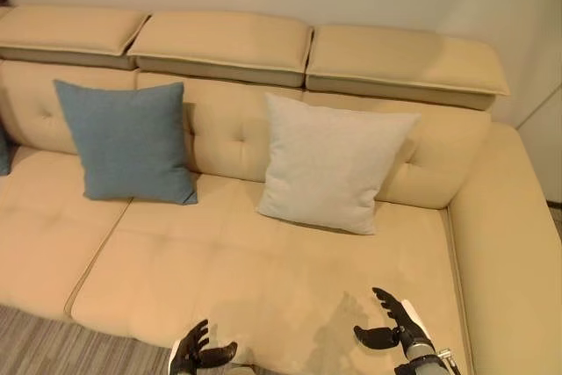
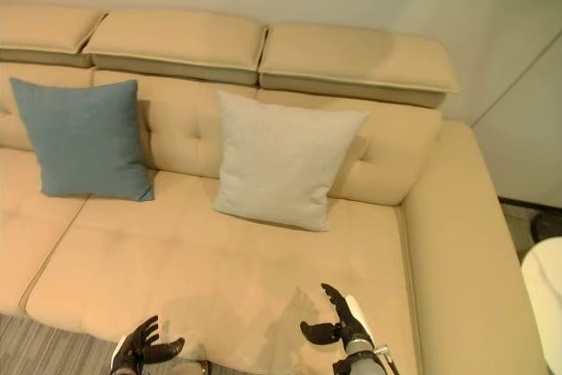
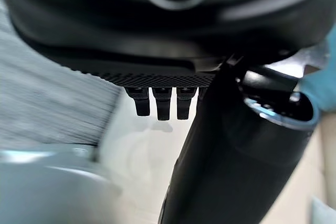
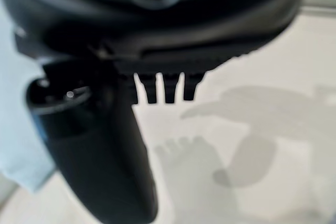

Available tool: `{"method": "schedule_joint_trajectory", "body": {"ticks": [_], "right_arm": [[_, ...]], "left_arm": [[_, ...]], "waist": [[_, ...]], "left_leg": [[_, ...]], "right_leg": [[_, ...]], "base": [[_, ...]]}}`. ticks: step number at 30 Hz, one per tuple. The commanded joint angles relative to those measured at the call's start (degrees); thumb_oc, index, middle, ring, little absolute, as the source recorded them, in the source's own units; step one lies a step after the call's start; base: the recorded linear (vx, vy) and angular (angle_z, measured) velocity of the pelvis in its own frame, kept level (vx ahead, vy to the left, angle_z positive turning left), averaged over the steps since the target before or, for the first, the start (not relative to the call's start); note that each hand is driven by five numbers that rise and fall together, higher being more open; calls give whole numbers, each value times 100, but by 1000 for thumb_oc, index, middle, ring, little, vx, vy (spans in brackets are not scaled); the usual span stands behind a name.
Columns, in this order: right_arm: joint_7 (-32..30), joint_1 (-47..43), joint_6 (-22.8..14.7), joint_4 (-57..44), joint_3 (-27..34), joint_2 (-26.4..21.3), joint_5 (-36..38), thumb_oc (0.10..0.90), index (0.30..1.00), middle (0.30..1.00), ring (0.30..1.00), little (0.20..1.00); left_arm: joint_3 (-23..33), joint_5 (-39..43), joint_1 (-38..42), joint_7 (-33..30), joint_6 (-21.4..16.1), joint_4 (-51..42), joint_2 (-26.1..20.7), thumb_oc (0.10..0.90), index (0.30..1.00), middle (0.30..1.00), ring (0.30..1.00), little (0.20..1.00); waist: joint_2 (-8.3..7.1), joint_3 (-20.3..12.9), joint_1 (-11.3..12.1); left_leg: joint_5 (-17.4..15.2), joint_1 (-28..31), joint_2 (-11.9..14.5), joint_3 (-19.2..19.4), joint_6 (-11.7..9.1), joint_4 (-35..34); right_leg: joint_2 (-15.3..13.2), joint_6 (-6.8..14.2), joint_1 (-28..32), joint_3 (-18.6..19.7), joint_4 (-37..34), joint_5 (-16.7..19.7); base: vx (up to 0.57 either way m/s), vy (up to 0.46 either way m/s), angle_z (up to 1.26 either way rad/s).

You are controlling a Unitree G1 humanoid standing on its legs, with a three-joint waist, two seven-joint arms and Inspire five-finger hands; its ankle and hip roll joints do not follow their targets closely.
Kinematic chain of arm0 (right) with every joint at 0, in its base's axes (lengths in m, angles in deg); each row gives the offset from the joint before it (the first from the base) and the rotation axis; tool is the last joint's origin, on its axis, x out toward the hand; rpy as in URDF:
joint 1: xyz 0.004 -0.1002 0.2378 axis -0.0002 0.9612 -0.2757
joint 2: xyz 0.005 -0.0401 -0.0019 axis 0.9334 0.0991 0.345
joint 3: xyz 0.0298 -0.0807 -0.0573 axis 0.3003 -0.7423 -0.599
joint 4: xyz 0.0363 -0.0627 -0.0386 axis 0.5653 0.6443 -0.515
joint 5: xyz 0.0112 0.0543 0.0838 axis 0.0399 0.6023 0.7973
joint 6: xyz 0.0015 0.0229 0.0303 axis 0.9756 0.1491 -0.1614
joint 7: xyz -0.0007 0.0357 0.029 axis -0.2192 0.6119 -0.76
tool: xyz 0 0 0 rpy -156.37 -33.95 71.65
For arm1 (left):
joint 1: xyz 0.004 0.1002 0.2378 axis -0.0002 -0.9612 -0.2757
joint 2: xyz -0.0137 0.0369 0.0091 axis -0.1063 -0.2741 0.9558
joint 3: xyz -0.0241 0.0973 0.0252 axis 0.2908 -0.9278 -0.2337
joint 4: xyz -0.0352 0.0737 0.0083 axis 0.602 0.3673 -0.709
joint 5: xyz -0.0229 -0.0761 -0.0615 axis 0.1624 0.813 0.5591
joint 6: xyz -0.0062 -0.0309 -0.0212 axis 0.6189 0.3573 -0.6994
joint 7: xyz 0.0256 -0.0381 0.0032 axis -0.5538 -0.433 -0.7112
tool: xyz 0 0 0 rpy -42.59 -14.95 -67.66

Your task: Pick up all the scattered cushions and arrange them neatly on the sofa.

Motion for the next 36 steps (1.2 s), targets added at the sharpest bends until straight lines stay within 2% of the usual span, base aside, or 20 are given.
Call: {"method": "schedule_joint_trajectory", "body": {"ticks": [1,2,3,4,8,11,14,17,19,20,22,23,24,25,27,28,30,32,33,36], "right_arm": [[-183,-386,-331,-67,181,-83,119,800,900,900,900,900],[-184,-389,-333,-65,180,-83,119,800,900,900,900,900],[-182,-424,-312,176,165,-52,162,800,900,900,900,900],[-189,-444,-289,272,169,-42,169,800,900,900,900,900],[-178,-525,-243,533,154,-6,168,800,900,900,900,900],[-194,-605,-205,779,217,48,207,800,900,900,900,900],[-222,-742,-133,896,223,99,191,800,900,900,900,900],[-255,-862,-34,1003,159,140,84,800,900,900,900,900],[-115,-1219,53,1704,312,-31,304,800,900,900,900,900],[-96,-1628,210,2263,469,-209,508,800,900,900,900,900],[-61,-1747,262,2355,532,-272,587,800,900,900,900,900],[-2,-1992,334,2651,601,-363,683,800,900,900,900,900],[-1,-1997,333,2653,601,-360,683,800,900,900,900,900],[-18,-2100,357,2866,703,-420,775,800,900,900,900,900],[3,-2179,383,3030,788,-454,850,800,900,900,900,900],[3,-2181,383,3032,789,-454,851,800,900,900,900,900],[9,-2247,458,3271,917,-500,975,800,900,900,900,900],[7,-2317,494,3339,915,-546,974,800,900,900,900,900],[21,-2391,506,3463,924,-646,983,800,900,900,900,900],[47,-2480,563,3592,946,-764,961,800,900,900,900,900]], "left_arm": [[-128,-478,641,-84,-261,135,-334,800,900,900,900,900],[-127,-479,644,-84,-263,138,-333,800,900,900,900,900],[-102,-528,686,-96,-256,310,-309,800,900,900,900,900],[-79,-528,710,-88,-245,405,-284,800,900,900,900,900],[-41,-515,754,-88,-249,581,-205,800,900,900,900,900],[-135,-595,846,-134,-249,535,-148,800,900,900,900,900],[-252,-687,959,-205,-284,462,-146,800,900,900,900,900],[-285,-826,1045,-334,-286,503,-165,800,900,900,900,900],[-299,-932,1062,-263,-211,529,-197,800,900,900,900,900],[-278,-1022,1043,-165,-178,547,-292,800,900,900,900,900],[-288,-1032,1053,-164,-173,561,-354,800,900,900,900,900],[-316,-1124,1055,-124,-106,658,-441,800,900,900,900,900],[-314,-1124,1059,-124,-106,659,-444,800,900,900,900,900],[-269,-1123,1009,-80,-21,763,-484,800,900,900,900,900],[-188,-1140,1017,-35,34,907,-524,800,900,900,900,900],[-188,-1140,1020,-35,34,908,-525,800,900,900,900,900],[-145,-1195,939,-32,58,1035,-566,800,900,900,900,900],[-113,-1215,923,-30,82,1089,-552,800,900,900,900,900],[-60,-1249,906,-36,85,1228,-502,800,900,900,900,900],[-39,-1262,911,-7,114,1312,-469,800,900,900,900,900]], "waist": [[-374,327,-3],[-369,326,-6],[-455,315,-60],[-484,303,-102],[-468,251,-200],[-362,196,-375],[-369,222,-448],[-411,310,-396],[-420,332,-293],[-415,378,-159],[-429,396,-149],[-412,446,-21],[-429,433,-27],[-380,398,154],[-351,302,271],[-354,288,269],[-494,142,568],[-535,66,610],[-553,-85,649],[-522,-152,663]], "left_leg": [[-646,-175,-142,75,-167,1460],[-662,-192,-138,69,-166,1488],[-1073,-87,-286,123,-50,1908],[-1229,15,-332,153,-28,2127],[-1552,440,-467,101,-18,2542],[-1943,1227,-667,113,65,1755],[-2126,1452,-842,146,235,1010],[-2057,1464,-1022,30,367,734],[-2026,1452,-1056,-22,392,653],[-1906,1434,-1043,-149,437,525],[-1843,1369,-1055,-189,477,499],[-1758,1226,-1049,-115,581,573],[-1742,1201,-1065,-117,585,573],[-1611,1062,-1025,-63,696,613],[-1456,986,-985,-93,717,538],[-1445,964,-985,-93,716,538],[-1380,851,-1004,30,616,508],[-1369,848,-1008,80,584,472],[-1327,864,-1009,132,532,396],[-1210,913,-975,122,465,267]], "right_leg": [[-206,74,-66,-115,83,-549],[-203,74,-68,-119,83,-549],[-291,54,-140,-161,83,-457],[-331,48,-172,-186,83,-409],[-358,57,-190,-248,83,-293],[-405,203,-307,-304,83,-4],[-599,381,-564,-302,83,337],[-784,611,-790,-263,110,557],[-863,666,-802,-345,131,560],[-1036,784,-899,-350,336,633],[-1080,819,-1007,-150,515,583],[-974,719,-902,127,1070,200],[-991,721,-927,131,1071,208],[-872,534,-740,98,1870,-187],[-681,474,-606,195,2318,-498],[-680,472,-622,193,2305,-483],[-644,396,60,-87,1761,-797],[-623,386,209,-155,1498,-796],[-519,405,374,-150,935,-735],[-419,392,500,-140,638,-682]], "base": [[-264,-58,54],[-199,-15,64],[-155,10,52],[-155,9,28],[-74,81,-2],[-83,179,27],[-174,220,28],[-232,220,6],[-178,110,-11],[-222,78,-22],[-267,87,3],[-225,66,6],[-384,115,-13],[-210,59,-32],[-164,33,-43],[-115,-66,-5],[-84,-145,15],[4,-105,-16],[22,-99,-26],[-11,-85,-13]]}}
